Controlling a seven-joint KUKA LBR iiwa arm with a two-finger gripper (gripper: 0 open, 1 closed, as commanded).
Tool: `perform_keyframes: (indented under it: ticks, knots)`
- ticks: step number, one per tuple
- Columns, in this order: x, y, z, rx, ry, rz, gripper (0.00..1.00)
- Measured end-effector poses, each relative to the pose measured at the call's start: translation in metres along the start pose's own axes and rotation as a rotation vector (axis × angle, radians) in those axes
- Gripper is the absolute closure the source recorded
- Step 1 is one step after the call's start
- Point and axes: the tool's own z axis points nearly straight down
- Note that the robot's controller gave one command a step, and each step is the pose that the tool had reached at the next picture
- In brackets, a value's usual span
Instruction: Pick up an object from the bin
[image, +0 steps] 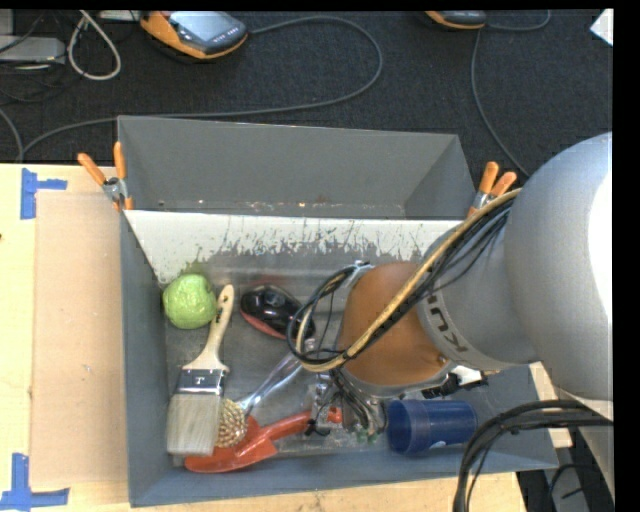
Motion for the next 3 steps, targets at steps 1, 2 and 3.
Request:
perform_keyframes:
  ticks: [1,2,3]
  knots:
    - [0.0,0.0,0.0,0.0,0.0,0.001,1.0]
    - [0.0,-0.0001,0.0,0.0,0.0,0.001,1.0]
    - [0.0,-0.0001,0.0,0.0,0.0,0.001,1.0]
